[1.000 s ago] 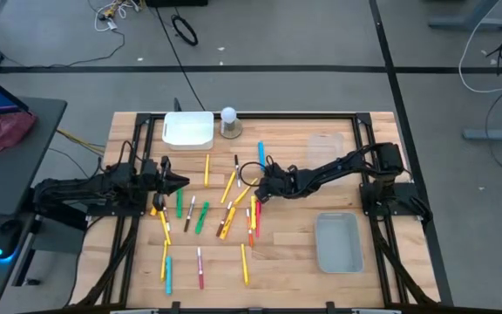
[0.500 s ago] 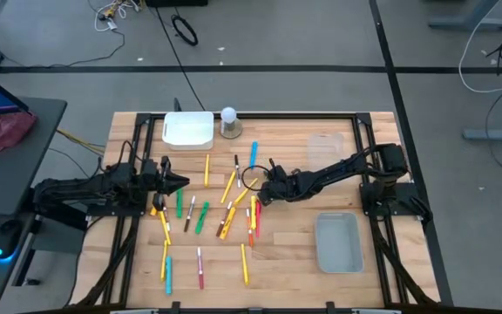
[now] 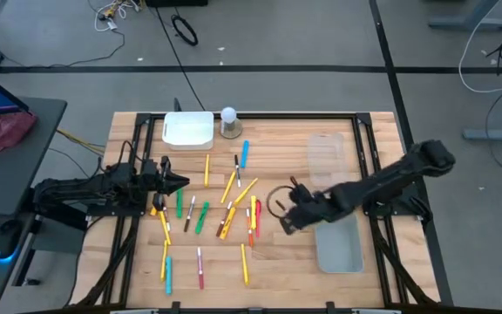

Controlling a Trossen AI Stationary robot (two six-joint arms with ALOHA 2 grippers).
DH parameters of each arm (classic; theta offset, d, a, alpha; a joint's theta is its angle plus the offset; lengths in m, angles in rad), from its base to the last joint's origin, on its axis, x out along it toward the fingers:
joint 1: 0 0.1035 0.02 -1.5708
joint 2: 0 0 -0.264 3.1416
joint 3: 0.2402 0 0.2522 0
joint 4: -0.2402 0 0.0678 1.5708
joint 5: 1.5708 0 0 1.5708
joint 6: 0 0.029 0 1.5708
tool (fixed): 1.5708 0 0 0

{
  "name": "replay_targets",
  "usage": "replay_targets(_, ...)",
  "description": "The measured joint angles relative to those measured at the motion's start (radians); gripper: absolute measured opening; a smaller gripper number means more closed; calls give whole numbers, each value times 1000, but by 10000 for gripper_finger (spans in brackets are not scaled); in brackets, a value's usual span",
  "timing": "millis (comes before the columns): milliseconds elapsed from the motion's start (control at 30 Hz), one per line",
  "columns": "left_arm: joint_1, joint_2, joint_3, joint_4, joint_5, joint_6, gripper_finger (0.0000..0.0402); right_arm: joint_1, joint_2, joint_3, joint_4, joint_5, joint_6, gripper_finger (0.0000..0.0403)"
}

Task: Pick & Place Markers
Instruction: Put the brown marker pen into the gray bin

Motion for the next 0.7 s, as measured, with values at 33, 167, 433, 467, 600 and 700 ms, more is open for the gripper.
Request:
replay_targets(33, 0, 0, 0, 0, 0, -1, 44, 32, -27, 0, 5, -14, 31, 15)
replay_targets(167, -1, 0, 0, 0, 2, -2, 44, 168, -110, 1, -9, -55, 194, 14)
replay_targets(433, -1, 0, 0, -6, 3, -6, 44, 372, -183, 2, -324, -151, 714, 14)
replay_targets(467, -1, 0, 0, -7, 3, -4, 44, 385, -182, 2, -367, -160, 767, 13)
replay_targets(600, -1, 0, 0, -7, 3, -2, 44, 396, -158, -4, -459, -177, 891, 13)
replay_targets(700, -1, 0, 0, -8, 3, -2, 44, 382, -132, -20, -446, -199, 897, 13)
